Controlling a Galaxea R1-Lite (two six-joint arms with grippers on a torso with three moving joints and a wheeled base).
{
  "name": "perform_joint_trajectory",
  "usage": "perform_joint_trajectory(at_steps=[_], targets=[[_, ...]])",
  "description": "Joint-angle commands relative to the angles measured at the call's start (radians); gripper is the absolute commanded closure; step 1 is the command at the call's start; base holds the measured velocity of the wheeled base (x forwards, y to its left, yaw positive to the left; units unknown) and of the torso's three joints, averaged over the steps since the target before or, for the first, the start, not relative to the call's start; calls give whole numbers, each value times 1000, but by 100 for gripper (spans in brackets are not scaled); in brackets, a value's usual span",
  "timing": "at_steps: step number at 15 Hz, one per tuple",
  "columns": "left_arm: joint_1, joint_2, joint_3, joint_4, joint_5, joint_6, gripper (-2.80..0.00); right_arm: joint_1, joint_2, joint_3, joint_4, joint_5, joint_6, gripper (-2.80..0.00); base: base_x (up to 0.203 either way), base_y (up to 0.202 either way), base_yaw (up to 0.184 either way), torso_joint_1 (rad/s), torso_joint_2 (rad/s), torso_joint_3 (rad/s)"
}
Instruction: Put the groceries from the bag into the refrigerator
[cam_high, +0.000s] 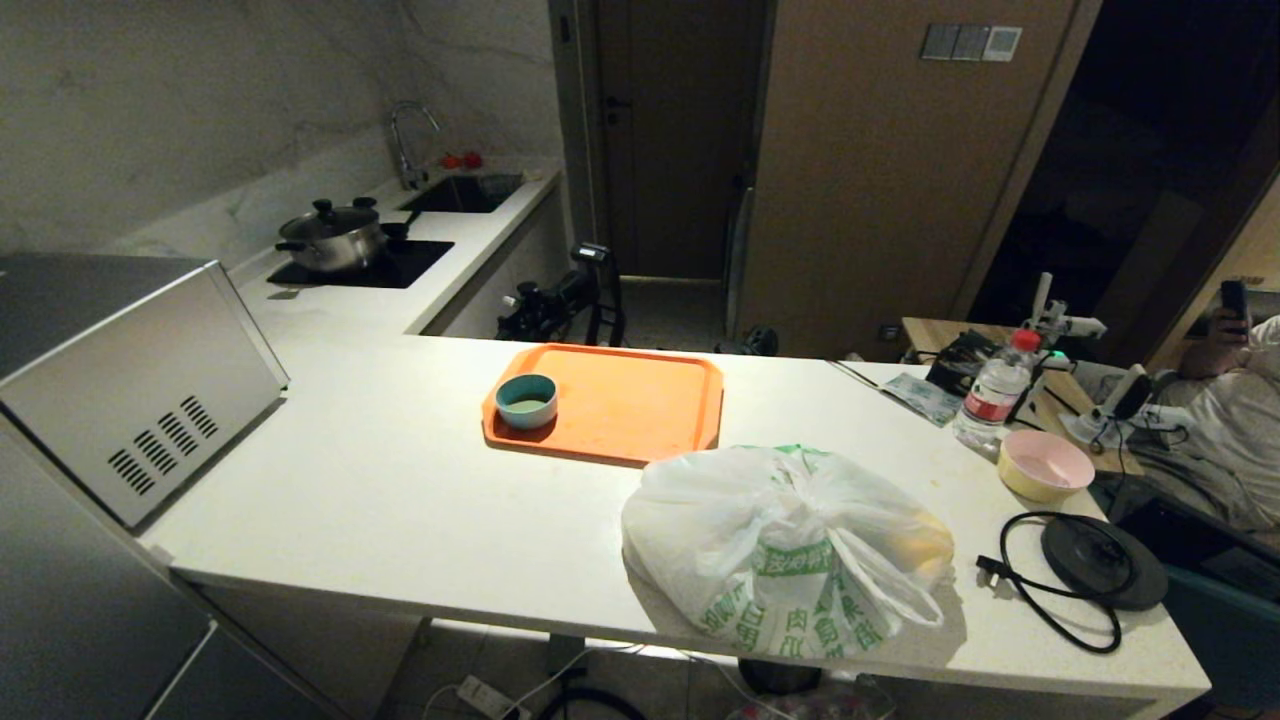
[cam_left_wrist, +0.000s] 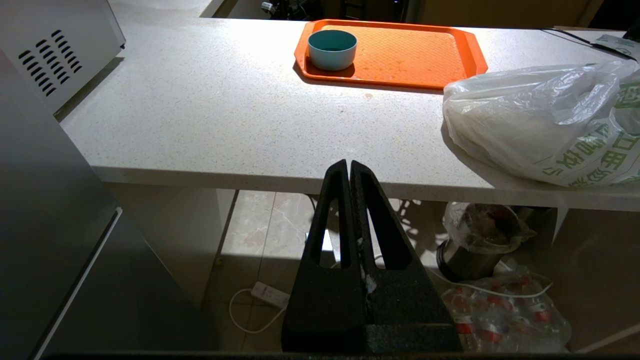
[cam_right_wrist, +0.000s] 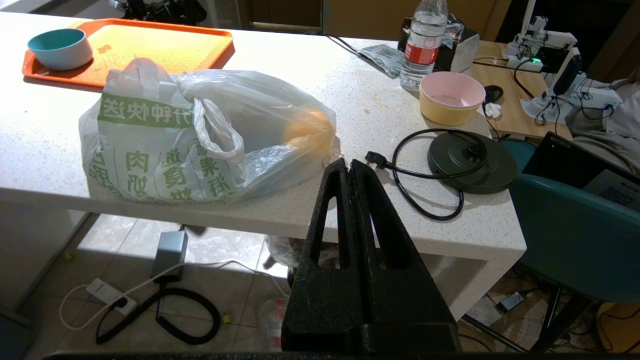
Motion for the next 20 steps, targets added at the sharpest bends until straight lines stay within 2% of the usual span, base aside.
perform_joint_trajectory(at_steps=[1,20], targets=[[1,1,0,0,0,0,0,0,2,0,0,0,0,0,0,0,0,0,0,0],[0,1,0,3,0,17,0,0,2,0,-2,-2,-1,0,0,0,0,0,0,0]])
